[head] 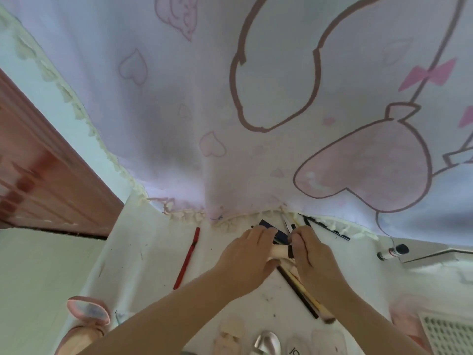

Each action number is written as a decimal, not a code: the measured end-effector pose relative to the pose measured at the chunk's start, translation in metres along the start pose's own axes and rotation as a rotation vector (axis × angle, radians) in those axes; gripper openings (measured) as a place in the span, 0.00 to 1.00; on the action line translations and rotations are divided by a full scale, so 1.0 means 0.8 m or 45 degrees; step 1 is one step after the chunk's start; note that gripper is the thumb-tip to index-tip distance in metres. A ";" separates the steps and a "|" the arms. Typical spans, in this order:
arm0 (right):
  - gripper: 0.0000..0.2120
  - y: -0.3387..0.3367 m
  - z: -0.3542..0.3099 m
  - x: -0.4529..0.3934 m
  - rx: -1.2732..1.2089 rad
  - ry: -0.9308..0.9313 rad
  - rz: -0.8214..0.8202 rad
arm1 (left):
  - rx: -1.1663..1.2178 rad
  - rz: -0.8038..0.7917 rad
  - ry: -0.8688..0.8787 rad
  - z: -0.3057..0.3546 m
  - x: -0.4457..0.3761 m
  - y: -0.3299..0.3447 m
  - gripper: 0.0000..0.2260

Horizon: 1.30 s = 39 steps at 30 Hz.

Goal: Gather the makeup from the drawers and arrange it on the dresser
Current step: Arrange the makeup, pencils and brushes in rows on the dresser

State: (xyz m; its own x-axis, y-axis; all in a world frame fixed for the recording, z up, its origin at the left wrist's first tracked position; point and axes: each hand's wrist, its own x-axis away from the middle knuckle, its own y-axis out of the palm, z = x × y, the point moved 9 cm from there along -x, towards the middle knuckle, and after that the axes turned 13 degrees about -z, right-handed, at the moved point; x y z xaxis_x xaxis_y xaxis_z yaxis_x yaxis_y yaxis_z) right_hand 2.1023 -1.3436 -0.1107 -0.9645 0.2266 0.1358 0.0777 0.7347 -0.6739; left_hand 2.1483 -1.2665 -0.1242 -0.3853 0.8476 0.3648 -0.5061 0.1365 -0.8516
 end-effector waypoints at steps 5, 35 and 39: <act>0.14 -0.031 -0.008 0.013 -0.122 0.005 0.121 | -0.046 -0.124 -0.009 0.038 -0.001 -0.010 0.14; 0.07 -0.132 -0.002 0.096 -0.634 0.078 -0.111 | -0.053 0.213 0.258 0.139 0.024 -0.104 0.15; 0.08 -0.128 -0.004 0.100 -0.453 0.136 -0.086 | -0.065 0.244 0.307 0.146 0.029 -0.101 0.16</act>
State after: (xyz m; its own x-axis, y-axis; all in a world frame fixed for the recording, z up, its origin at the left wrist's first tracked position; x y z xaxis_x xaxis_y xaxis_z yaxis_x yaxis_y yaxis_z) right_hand 2.0178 -1.3981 -0.0285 -0.9401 0.2218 0.2588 0.1160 0.9222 -0.3689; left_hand 2.0901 -1.3178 -0.0027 -0.2729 0.9567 0.1010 -0.4002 -0.0174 -0.9163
